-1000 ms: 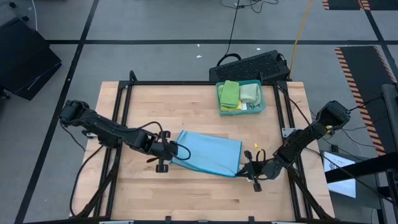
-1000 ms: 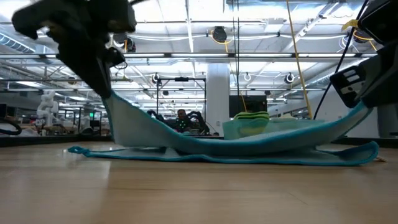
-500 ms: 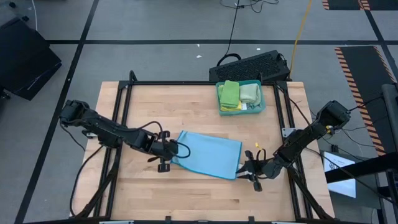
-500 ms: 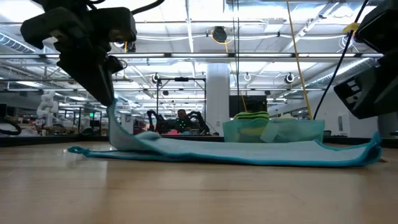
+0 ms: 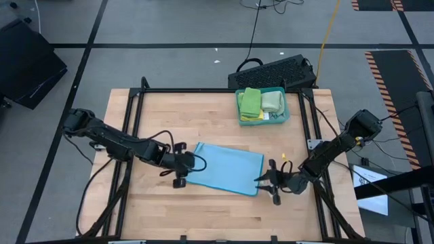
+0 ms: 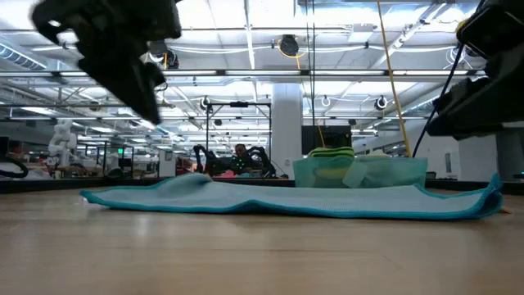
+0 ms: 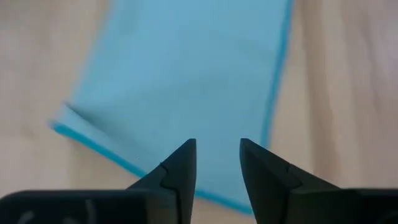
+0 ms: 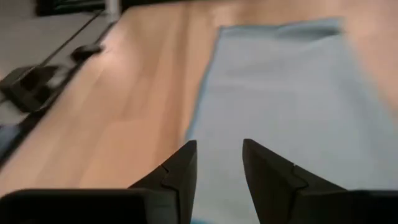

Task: Fold microfiber towels
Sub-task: Fold the blue microfiber cloth

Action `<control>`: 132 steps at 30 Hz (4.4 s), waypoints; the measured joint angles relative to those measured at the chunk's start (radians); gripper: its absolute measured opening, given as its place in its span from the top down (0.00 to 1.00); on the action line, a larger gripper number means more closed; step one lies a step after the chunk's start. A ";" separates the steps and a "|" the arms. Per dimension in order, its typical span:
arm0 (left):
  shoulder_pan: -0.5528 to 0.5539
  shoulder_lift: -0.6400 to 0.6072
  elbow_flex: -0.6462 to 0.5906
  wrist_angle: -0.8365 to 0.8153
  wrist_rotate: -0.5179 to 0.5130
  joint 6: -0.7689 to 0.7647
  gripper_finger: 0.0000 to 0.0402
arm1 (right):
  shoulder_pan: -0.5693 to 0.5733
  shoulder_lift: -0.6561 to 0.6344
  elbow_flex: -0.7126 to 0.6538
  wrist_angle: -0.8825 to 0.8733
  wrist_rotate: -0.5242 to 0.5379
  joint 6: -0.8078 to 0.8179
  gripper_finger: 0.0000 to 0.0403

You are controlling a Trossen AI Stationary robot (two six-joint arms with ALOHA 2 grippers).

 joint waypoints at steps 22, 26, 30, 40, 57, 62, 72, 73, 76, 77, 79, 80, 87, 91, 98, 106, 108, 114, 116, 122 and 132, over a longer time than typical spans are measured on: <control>0.269 0.305 0.000 0.191 -0.180 0.166 0.68 | -0.295 0.282 0.004 0.354 -0.142 -0.179 0.82; 0.293 0.306 0.000 0.142 -0.180 0.163 0.68 | -0.302 0.387 0.004 0.375 -0.158 -0.160 0.87; 0.316 0.305 0.001 0.053 -0.182 0.149 0.68 | -0.300 0.432 0.003 0.382 -0.157 -0.120 0.93; 0.344 0.229 -0.001 -0.101 -0.194 0.157 0.68 | -0.274 0.437 -0.030 0.341 -0.154 -0.019 0.98; 0.224 0.180 0.000 0.283 -0.072 0.109 0.68 | -0.271 0.286 -0.046 0.417 -0.188 -0.148 0.98; 0.188 0.269 -0.002 0.172 -0.069 0.042 0.68 | -0.271 0.141 -0.044 0.187 -0.176 -0.137 0.98; 0.215 0.386 0.007 0.139 -0.058 0.029 0.68 | -0.265 0.106 -0.050 0.098 -0.162 -0.099 0.89; 0.221 0.386 0.007 0.127 -0.058 0.035 0.68 | -0.263 0.105 -0.050 0.100 -0.175 -0.100 0.85; 0.238 0.376 0.008 0.063 -0.068 0.073 0.68 | -0.248 0.066 -0.051 0.075 -0.213 -0.099 0.73; 0.243 0.363 0.008 0.017 -0.084 0.088 0.68 | -0.245 0.049 -0.051 0.069 -0.215 -0.099 0.69; 0.254 0.332 0.002 -0.085 -0.129 0.113 0.68 | -0.238 0.003 -0.050 0.023 -0.205 -0.100 0.62; 0.260 0.309 -0.002 -0.137 -0.156 0.119 0.68 | -0.238 -0.020 -0.050 0.003 -0.191 -0.099 0.60; 0.289 0.069 -0.006 -0.172 -0.235 0.099 0.68 | -0.283 -0.066 -0.051 -0.010 -0.032 -0.154 0.59; 0.265 0.007 -0.006 0.083 -0.198 0.095 0.68 | -0.343 -0.015 -0.050 0.080 -0.028 -0.185 0.65; 0.115 0.096 -0.004 0.430 -0.142 0.167 0.68 | -0.381 0.065 -0.051 0.106 -0.073 -0.185 0.71; -0.043 0.350 0.169 0.479 -0.296 0.119 0.55 | -0.364 -0.016 -0.052 0.001 -0.078 -0.207 0.73; -0.063 0.430 0.250 0.485 -0.325 0.119 0.48 | -0.363 -0.054 -0.058 -0.009 -0.079 -0.245 0.73; -0.085 0.619 0.489 0.313 -0.346 0.037 0.34 | -0.363 -0.145 -0.066 -0.073 -0.080 -0.290 0.73; -0.095 0.683 0.559 0.299 -0.346 0.023 0.34 | -0.361 -0.172 -0.065 -0.127 -0.079 -0.291 0.73; -0.111 0.811 0.674 0.237 -0.385 -0.053 0.41 | -0.349 -0.201 -0.066 -0.177 -0.081 -0.300 0.73; -0.097 0.860 0.678 0.200 -0.403 -0.183 0.55 | -0.344 -0.253 -0.078 -0.222 -0.073 -0.339 0.73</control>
